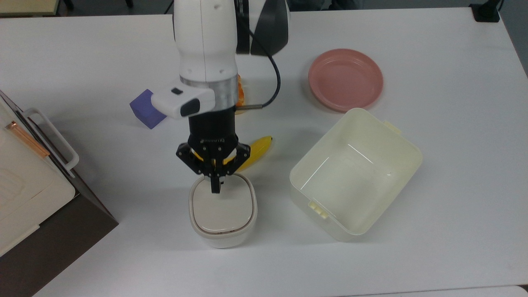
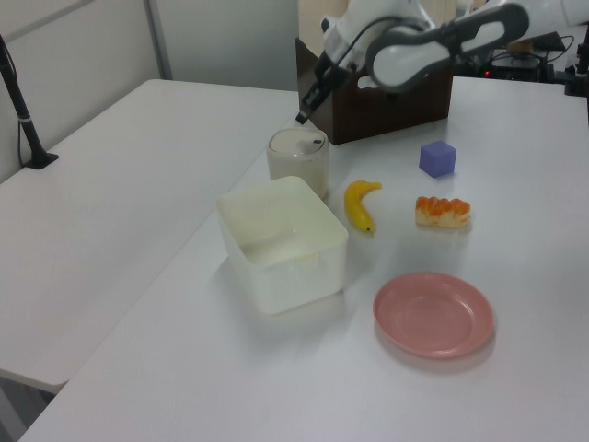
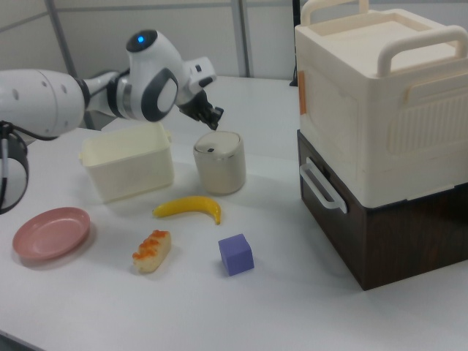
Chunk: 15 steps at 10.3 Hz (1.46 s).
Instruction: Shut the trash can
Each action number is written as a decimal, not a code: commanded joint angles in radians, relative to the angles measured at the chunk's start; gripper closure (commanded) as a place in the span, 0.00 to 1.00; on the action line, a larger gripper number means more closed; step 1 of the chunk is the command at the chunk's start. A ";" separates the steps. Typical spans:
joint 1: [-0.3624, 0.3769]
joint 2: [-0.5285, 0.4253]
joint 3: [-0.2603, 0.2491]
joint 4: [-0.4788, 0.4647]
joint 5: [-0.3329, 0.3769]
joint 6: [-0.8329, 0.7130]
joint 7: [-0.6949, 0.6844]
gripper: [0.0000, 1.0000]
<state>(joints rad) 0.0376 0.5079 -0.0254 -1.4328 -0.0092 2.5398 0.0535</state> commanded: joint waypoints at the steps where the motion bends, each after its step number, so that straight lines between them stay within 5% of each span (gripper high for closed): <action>1: 0.005 -0.172 -0.008 -0.072 0.003 -0.384 0.037 0.63; 3: 0.004 -0.254 -0.008 -0.070 0.001 -0.660 0.023 0.41; 5: 0.016 -0.305 -0.005 -0.075 -0.008 -0.839 0.043 0.00; 8: 0.012 -0.388 -0.004 -0.098 -0.009 -0.961 0.083 0.00; 12: -0.005 -0.456 -0.007 -0.158 -0.008 -0.940 0.089 0.00; 15: 0.021 -0.521 0.001 -0.312 -0.011 -0.822 0.091 0.00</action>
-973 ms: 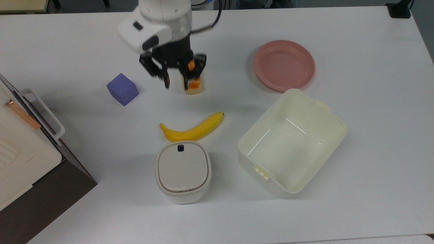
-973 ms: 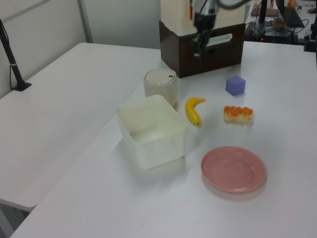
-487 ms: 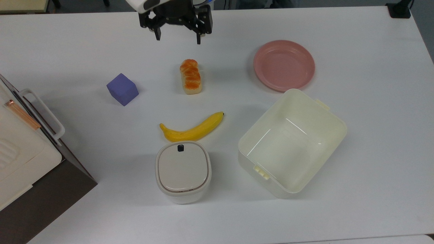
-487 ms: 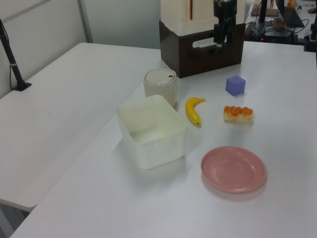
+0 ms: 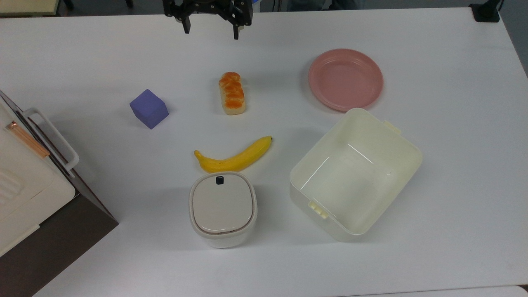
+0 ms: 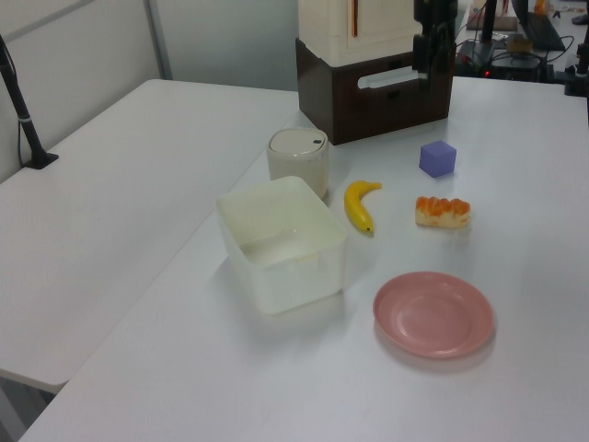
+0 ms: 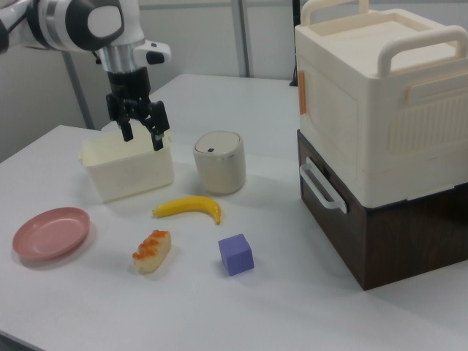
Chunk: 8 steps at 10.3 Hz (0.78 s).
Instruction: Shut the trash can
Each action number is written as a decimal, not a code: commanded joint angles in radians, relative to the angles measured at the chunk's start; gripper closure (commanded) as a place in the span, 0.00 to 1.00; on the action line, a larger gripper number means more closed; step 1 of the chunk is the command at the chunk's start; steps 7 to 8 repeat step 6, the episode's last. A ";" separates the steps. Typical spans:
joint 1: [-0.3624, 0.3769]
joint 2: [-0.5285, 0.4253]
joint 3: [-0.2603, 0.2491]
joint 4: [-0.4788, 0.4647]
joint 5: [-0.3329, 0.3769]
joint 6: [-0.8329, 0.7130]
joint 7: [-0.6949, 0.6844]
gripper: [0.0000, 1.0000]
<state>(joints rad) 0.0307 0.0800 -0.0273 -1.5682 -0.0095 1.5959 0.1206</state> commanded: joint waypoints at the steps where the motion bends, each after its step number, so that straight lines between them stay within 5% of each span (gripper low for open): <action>1: 0.032 -0.126 0.004 -0.229 -0.010 0.172 0.027 0.00; 8: 0.022 -0.131 0.000 -0.214 -0.010 0.167 0.030 0.00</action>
